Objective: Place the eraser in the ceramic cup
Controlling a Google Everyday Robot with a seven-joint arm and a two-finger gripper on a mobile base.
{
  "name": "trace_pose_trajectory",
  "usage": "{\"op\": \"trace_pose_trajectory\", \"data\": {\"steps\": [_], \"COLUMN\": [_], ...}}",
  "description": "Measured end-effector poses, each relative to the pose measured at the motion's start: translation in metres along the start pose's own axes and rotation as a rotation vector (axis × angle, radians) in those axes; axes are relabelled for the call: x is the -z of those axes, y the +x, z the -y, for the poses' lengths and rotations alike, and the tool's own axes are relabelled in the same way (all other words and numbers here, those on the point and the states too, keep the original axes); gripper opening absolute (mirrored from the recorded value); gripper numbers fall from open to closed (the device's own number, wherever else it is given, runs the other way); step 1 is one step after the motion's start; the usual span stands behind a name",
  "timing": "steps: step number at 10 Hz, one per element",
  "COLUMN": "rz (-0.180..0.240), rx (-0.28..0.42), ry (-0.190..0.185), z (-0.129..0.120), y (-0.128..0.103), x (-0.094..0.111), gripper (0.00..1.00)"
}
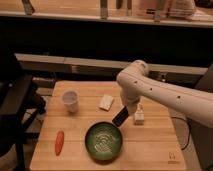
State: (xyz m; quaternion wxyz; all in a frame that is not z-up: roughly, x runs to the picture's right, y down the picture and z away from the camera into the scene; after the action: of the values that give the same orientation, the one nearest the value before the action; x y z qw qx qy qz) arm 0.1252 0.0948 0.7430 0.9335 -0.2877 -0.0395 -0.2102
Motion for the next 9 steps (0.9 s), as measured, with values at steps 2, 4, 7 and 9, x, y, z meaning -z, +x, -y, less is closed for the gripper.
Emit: {"op": "trace_pose_trajectory", "data": {"steps": [2, 4, 7, 9], "rz": [-0.006, -0.009, -0.024, -0.031], "rx": [0.015, 0.029, 0.066, 0.082], "ry": [0.010, 0.027, 0.047, 0.065], "z": [0.011, 0.026, 0.046, 0.058], "y": [-0.006, -0.012, -0.028, -0.036], "x": [0.002, 0.009, 0.014, 0.017], "gripper": [0.05, 0.05, 0.05, 0.05]}}
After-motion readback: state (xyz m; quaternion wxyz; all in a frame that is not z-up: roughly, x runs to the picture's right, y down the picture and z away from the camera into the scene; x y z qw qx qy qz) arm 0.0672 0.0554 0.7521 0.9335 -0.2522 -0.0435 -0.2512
